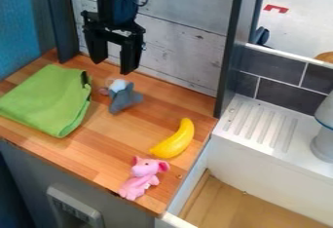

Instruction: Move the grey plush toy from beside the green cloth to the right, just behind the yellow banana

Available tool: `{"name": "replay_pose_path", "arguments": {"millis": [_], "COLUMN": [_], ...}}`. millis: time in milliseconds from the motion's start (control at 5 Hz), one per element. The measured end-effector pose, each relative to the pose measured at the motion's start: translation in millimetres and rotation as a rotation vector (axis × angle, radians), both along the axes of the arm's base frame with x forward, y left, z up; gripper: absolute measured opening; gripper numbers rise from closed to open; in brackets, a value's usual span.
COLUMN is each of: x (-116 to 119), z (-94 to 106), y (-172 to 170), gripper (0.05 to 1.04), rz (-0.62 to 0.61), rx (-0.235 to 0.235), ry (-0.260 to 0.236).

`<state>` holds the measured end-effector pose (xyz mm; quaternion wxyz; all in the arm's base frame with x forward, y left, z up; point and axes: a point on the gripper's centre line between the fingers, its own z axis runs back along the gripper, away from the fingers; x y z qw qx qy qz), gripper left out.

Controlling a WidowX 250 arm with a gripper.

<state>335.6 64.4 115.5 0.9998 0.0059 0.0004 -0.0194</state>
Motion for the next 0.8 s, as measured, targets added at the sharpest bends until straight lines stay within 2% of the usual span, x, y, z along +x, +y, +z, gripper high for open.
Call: {"name": "replay_pose_path", "arguments": {"millis": [200,400,600,800], "x": [-1.3,17.2,26.7,35.0], "z": [-11.8,-15.2,-30.3,-52.1], "y": [-0.5,6.9,29.9,36.2], "gripper": [1.003,1.003,1.003,1.003], "rz": [0.005,0.093,0.318,0.533], "rx": [-0.008,-0.026,-0.023,-0.023], "ry": [0.033,-0.064,-0.103,-0.097]}}
